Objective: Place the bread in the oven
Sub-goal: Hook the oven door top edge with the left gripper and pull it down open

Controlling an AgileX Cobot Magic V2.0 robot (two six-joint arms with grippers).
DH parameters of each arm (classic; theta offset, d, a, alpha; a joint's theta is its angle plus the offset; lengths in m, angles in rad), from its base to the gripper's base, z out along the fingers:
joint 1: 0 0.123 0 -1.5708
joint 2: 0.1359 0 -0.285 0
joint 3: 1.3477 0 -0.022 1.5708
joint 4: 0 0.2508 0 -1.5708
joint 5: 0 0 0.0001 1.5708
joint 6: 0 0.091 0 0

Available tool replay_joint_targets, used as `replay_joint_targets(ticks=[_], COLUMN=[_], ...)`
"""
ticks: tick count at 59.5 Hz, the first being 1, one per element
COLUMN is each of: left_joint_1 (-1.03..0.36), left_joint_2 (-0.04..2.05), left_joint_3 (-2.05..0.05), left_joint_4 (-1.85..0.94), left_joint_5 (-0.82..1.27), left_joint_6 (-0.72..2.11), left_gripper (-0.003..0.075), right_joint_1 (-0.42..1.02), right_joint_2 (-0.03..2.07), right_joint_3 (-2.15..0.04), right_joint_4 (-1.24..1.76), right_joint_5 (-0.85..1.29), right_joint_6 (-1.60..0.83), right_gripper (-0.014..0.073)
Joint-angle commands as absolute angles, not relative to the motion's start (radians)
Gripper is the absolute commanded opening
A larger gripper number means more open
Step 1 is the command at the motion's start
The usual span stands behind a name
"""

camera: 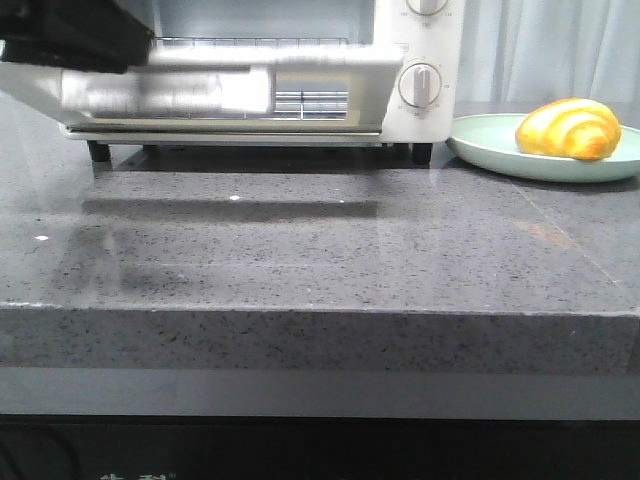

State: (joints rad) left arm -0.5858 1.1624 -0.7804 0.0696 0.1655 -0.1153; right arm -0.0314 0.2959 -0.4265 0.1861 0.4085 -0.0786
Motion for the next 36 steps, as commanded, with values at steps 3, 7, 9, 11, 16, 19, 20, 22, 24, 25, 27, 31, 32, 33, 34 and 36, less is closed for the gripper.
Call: replay_joint_targets(ticks=[3, 7, 9, 11, 16, 19, 20, 22, 24, 25, 27, 31, 32, 33, 34, 36], left_joint_1=[-0.589, -0.589, -0.589, -0.589, -0.589, -0.585, -0.583, -0.574, -0.563, -0.553, -0.531, -0.472, -0.448, -0.431, -0.406, -0.36], left_joint_2=[1.133, 1.129, 1.124, 1.117, 1.085, 1.058, 1.05, 1.025, 0.999, 0.988, 0.961, 0.907, 0.897, 0.883, 0.873, 0.851], left_joint_3=[-0.807, -0.807, -0.807, -0.807, -0.807, -0.807, -0.807, -0.805, -0.802, -0.796, -0.786, -0.768, -0.764, -0.758, -0.753, -0.742], left_joint_4=[0.064, 0.053, 0.043, 0.039, 0.039, 0.039, 0.039, 0.039, 0.039, 0.039, 0.039, 0.039, 0.039, 0.039, 0.039, 0.039], left_joint_5=[0.098, 0.107, 0.112, 0.112, 0.107, 0.11, 0.112, 0.117, 0.117, 0.115, 0.11, 0.107, 0.107, 0.109, 0.109, 0.111], left_joint_6=[-0.125, -0.125, -0.125, -0.125, -0.125, -0.125, -0.125, -0.125, -0.125, -0.125, -0.125, -0.125, -0.125, -0.125, -0.125, -0.125], left_gripper=[-0.0021, -0.0021, -0.0021, -0.0021, -0.0021, -0.0021, -0.0021, -0.0021, -0.0021, -0.0021, -0.0021, -0.0021, -0.0021, -0.0021, -0.0021, -0.0021], right_joint_1=[-0.031, -0.031, -0.031, -0.031, -0.031, -0.031, -0.031, -0.031, -0.031, -0.031, -0.031, -0.031, -0.031, -0.031, -0.031, -0.031], right_joint_2=[0.313, 0.313, 0.313, 0.313, 0.313, 0.313, 0.313, 0.313, 0.313, 0.313, 0.313, 0.313, 0.313, 0.313, 0.313, 0.313], right_joint_3=[-0.462, -0.462, -0.462, -0.462, -0.462, -0.462, -0.462, -0.462, -0.462, -0.462, -0.462, -0.462, -0.462, -0.462, -0.462, -0.462], right_joint_4=[0.193, 0.193, 0.193, 0.193, 0.193, 0.193, 0.193, 0.193, 0.193, 0.193, 0.193, 0.193, 0.193, 0.193, 0.193, 0.193], right_joint_5=[0.323, 0.323, 0.323, 0.323, 0.323, 0.323, 0.323, 0.323, 0.323, 0.323, 0.324, 0.335, 0.339, 0.346, 0.351, 0.36], right_joint_6=[-0.087, -0.087, -0.087, -0.087, -0.087, -0.087, -0.087, -0.087, -0.087, -0.087, -0.087, -0.087, -0.087, -0.087, -0.087, -0.087], right_gripper=[-0.0067, -0.0067, -0.0067, -0.0067, -0.0067, -0.0067, -0.0067, -0.0067, -0.0067, -0.0067, -0.0067, -0.0067, -0.0067, -0.0067, -0.0067, -0.0067])
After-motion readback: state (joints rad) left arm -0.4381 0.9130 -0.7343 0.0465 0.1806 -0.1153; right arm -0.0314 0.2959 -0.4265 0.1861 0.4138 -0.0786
